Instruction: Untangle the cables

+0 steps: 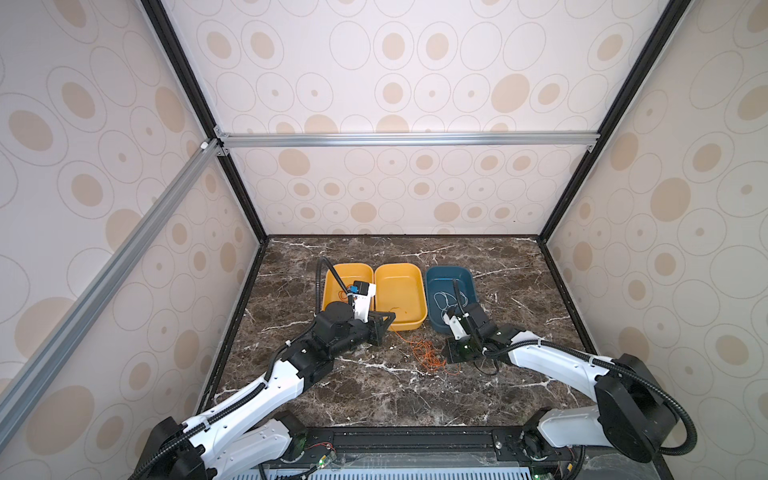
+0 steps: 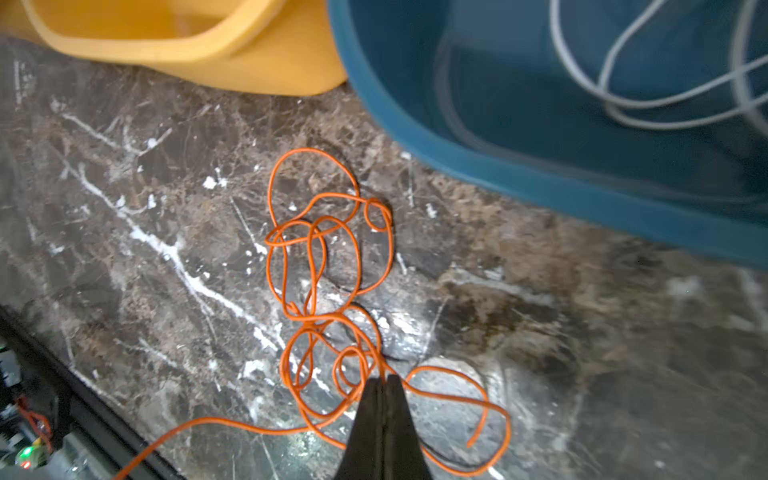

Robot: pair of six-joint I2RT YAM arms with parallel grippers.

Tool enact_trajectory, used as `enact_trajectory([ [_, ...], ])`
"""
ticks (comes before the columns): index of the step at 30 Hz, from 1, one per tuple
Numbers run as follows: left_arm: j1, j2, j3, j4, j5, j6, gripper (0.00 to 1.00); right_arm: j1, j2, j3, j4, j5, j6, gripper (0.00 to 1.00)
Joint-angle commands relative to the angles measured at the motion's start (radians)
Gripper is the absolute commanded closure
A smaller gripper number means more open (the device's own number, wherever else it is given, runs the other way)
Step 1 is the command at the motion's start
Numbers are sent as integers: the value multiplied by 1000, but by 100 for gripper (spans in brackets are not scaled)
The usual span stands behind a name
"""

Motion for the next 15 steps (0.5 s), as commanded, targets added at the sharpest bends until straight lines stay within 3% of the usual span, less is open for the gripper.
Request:
enact_trajectory([
  [1, 27, -43, -9, -40, -26, 24, 100, -10, -40, 29, -69, 133, 31, 100],
  [15, 148, -143, 18, -199, -107, 43, 100, -60, -143, 58, -251, 280, 55, 100],
])
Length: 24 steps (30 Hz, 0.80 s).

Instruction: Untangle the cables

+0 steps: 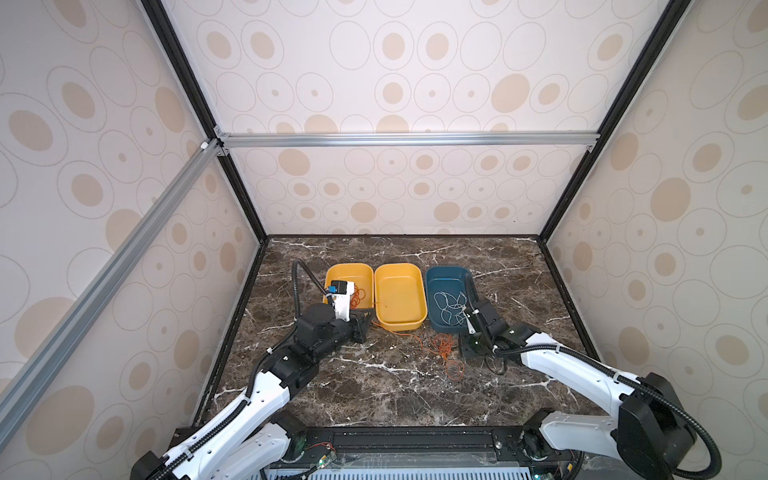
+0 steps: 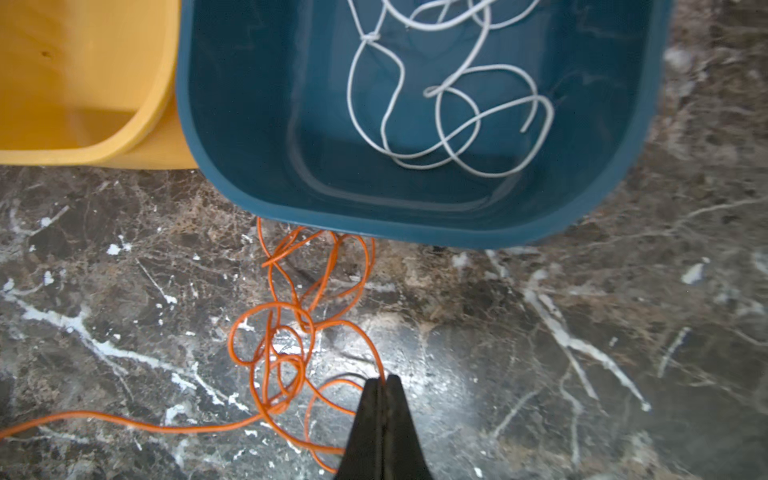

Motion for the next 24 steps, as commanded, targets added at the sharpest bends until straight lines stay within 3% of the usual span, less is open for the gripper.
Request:
enact_trajectory([
  [1, 33, -11, 42, -91, -57, 30, 100, -30, -39, 23, -90, 32, 22, 100],
  [8, 89, -33, 46, -148, -126, 22, 100, -85, -110, 23, -117, -47, 39, 100],
  [15, 109, -34, 42, -136, -130, 22, 100, -85, -135, 22, -98, -245, 28, 100],
  [24, 152, -36, 121, -193, -197, 59, 100, -88, -164, 11, -182, -63, 66, 100],
])
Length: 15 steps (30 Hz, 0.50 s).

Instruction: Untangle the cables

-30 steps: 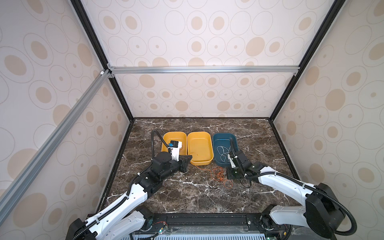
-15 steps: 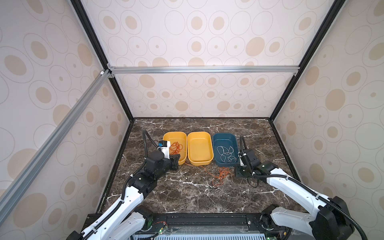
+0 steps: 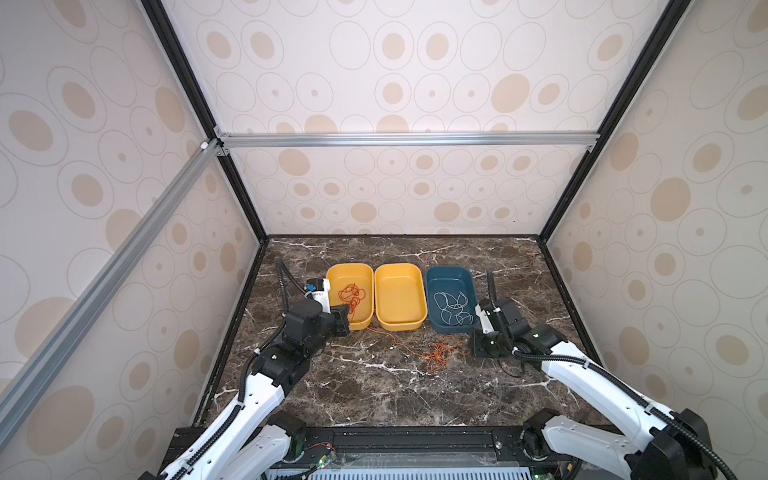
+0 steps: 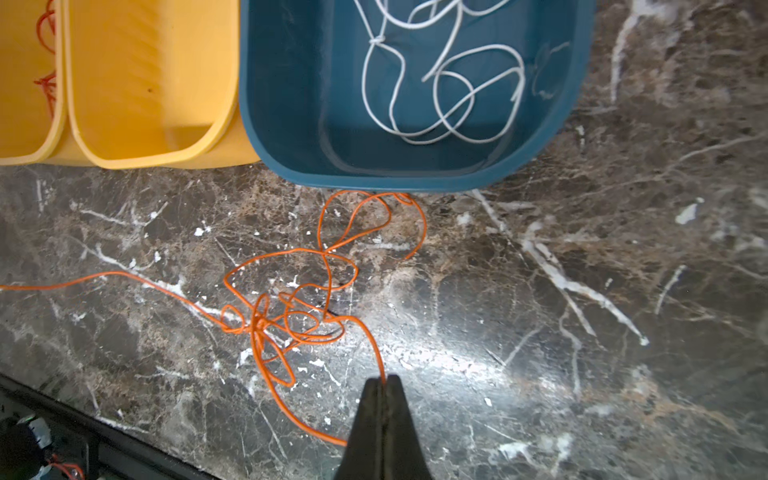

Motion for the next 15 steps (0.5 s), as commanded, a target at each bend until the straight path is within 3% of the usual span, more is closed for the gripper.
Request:
enact_trajectory([
  [1, 28, -10, 82, -43, -59, 36, 100, -10, -9, 7, -72, 96, 37, 100],
  [15, 89, -31, 183, -180, -289, 13, 100, -31, 28, 3, -168, 225, 34, 100],
])
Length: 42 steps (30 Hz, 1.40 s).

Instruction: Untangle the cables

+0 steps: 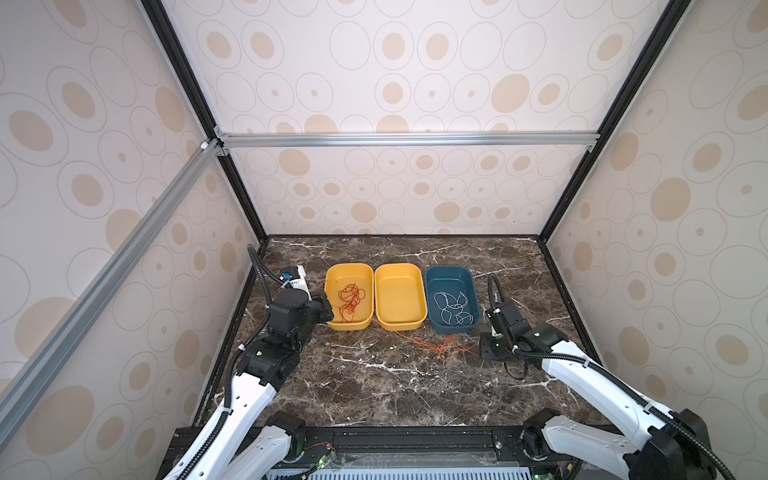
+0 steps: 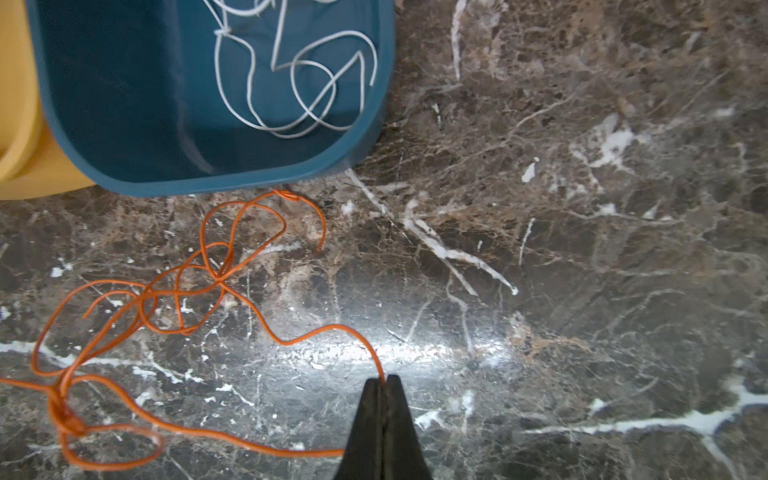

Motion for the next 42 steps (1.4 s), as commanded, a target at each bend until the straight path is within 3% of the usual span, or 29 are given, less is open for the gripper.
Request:
enact_trajectory([
  [1, 17, -16, 53, -55, -84, -4, 100, -6, 21, -1, -55, 39, -2, 100],
  [8, 36, -3, 101, -113, -154, -1, 100, -5, 75, -6, -54, -23, -41, 100],
  [16, 37, -2, 90, -12, -6, 21, 100, -4, 129, -4, 2, -184, -103, 99],
  [21, 38, 32, 98, 53, 189, 27, 100, 4, 159, 22, 59, -344, -174, 84],
  [24, 38, 27, 101, 93, 275, 17, 100, 25, 150, 42, 75, -355, -189, 79],
  [30, 37, 23, 119, 155, 391, -15, 100, 33, 142, 95, 115, -441, -201, 60],
  [34, 37, 15, 140, 184, 446, -32, 100, 51, 164, 163, 87, -421, -200, 47],
  [42, 37, 19, 185, 250, 495, -78, 100, 57, 206, 203, -5, -259, -170, 38],
])
